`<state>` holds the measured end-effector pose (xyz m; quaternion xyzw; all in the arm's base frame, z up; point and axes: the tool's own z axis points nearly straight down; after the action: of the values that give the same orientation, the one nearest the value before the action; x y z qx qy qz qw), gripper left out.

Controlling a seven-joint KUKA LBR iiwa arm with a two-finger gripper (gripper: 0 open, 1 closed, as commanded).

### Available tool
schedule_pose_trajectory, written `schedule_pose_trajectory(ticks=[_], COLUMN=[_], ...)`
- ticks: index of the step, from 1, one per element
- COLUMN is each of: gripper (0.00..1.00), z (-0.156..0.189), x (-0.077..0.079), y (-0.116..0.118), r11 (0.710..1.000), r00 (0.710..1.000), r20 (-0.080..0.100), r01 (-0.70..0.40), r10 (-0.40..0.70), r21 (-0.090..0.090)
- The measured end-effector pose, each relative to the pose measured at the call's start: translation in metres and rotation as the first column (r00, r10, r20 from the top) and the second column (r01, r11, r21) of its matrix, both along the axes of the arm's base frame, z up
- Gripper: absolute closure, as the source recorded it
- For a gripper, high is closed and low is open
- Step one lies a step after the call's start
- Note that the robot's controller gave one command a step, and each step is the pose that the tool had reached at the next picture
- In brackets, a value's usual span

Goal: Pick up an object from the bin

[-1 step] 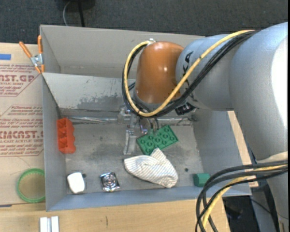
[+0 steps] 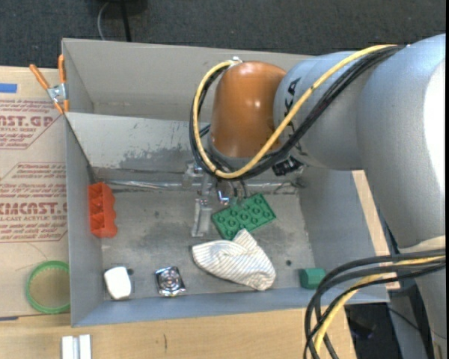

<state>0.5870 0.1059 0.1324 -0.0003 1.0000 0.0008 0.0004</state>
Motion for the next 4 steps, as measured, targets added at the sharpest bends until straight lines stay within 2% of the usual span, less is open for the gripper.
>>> schedule_pose_trajectory(ticks=[1,2,3,4], gripper=[0.00,0.00,0.00,0.00], z=[-0.031,-0.053,-0.058,-0.061], x=[-0.028,-0.032,-0.044,-0.055], y=[-0.034,-0.054,-0.081,-0.114], r11=[1.000,1.000,0.994,0.986], r00=[1.000,1.000,0.994,0.986], r20=[0.003,-0.007,0.003,-0.004], r01=[-0.022,0.005,0.108,0.168], r10=[0.022,-0.005,-0.108,-0.168], r21=[0.001,-0.001,0.004,0.000])
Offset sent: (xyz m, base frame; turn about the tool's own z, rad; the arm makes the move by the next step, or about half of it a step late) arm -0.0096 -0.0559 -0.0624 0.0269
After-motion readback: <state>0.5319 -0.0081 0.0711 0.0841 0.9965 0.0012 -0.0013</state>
